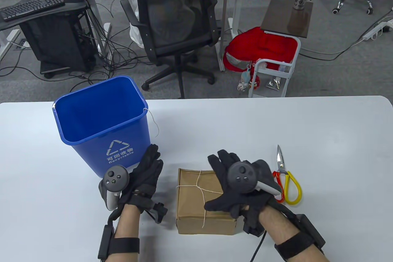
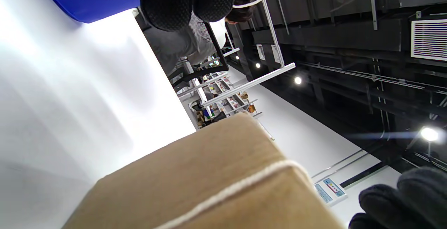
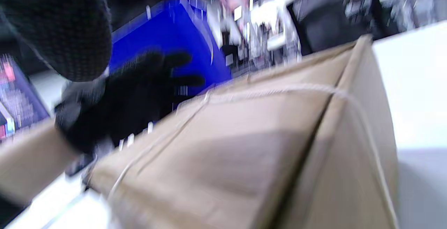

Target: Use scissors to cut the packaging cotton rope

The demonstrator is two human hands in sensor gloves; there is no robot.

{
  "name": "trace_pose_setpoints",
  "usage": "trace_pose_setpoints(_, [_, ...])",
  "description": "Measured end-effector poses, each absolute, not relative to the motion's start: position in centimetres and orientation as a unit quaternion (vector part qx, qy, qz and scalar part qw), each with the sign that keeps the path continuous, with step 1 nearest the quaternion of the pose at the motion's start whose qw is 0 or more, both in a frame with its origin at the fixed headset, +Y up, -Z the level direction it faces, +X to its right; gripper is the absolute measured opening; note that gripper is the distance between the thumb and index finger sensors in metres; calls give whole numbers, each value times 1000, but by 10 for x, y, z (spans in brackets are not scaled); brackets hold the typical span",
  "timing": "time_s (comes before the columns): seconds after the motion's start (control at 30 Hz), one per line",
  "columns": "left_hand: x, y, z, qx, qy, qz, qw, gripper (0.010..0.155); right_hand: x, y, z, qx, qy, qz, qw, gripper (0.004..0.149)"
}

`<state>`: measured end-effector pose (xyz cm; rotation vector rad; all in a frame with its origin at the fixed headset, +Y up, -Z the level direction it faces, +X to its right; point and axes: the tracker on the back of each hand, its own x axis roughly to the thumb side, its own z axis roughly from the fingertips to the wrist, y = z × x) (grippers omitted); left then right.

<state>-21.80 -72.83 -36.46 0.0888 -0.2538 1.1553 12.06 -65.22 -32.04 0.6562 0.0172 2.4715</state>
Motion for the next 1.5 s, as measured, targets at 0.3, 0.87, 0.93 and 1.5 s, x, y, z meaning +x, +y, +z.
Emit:
trace_pose_setpoints(0.3, [-216,-730,-365,41,-124,525,841,69,188,-697,-322,158,-159,904,365,104])
trace_pose_setpoints(0.87, [-215,-731,-367,30,-119,560,820,69,244,-703,-341,-61,-53,953,293,84])
trace_pose_setpoints(0.93, [-214,-732,-367,27,-120,561,819,69,245,-709,-351,-93,35,965,242,84])
trace_pose_setpoints(1.5, [-211,-732,-366,13,-124,585,801,68,214,-745,-384,-216,194,957,24,97])
